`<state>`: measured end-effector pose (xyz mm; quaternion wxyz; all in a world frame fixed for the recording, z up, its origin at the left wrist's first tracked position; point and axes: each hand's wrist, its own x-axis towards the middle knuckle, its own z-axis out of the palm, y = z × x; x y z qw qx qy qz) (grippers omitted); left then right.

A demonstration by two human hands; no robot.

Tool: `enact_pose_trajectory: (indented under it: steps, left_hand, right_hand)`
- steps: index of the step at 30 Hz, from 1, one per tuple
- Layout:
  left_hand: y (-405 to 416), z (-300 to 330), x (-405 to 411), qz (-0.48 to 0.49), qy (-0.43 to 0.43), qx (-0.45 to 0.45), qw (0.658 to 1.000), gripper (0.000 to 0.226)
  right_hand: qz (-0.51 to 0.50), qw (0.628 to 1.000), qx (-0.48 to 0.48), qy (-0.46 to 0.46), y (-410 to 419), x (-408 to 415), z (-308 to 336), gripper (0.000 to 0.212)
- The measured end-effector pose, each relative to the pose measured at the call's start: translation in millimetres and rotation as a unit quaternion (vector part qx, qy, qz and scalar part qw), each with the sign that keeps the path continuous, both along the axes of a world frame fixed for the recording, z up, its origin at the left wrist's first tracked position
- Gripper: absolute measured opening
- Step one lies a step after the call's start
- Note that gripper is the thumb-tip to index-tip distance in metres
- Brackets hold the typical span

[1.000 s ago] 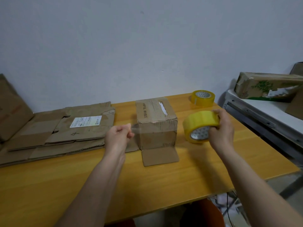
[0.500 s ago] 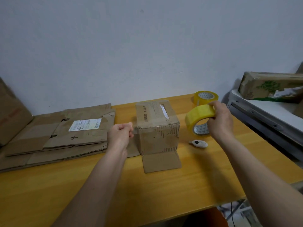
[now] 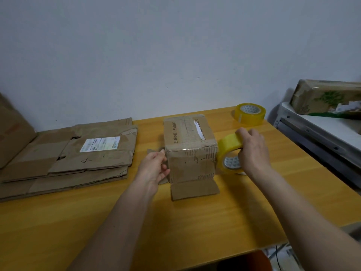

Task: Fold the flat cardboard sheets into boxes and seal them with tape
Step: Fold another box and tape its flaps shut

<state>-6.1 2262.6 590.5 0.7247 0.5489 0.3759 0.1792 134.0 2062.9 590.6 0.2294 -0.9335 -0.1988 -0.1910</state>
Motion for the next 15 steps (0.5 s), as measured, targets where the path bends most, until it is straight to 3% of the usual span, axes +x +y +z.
enact_pose_trajectory:
  steps: [7,10,12,15]
  left_hand:
    - [1.8,10.4,10.9,-0.016,0.072,0.01,0.997,0.028]
    - [4.7,7.3,10.3,0.008,0.074,0.028,0.997,0.014]
    - [8.8,4.6,8.7,0.061,0.061,0.134,0.987,0.007]
    - [8.8,8.6,2.3,0.131,-0.006,0.356,0.925,0.03]
  right_hand:
    - [-0.007,1.0,-0.013,0.016,-0.8,-15.8,0.2,0.054]
    - [-0.004,1.0,-0.006,0.027,-3.9,-22.6,-0.8,0.054]
    - [0.003,0.999,0.004,0.038,-5.2,-27.2,-1.4,0.054]
    - [0.036,0.997,-0.002,0.072,-2.6,-38.1,-4.5,0.052]
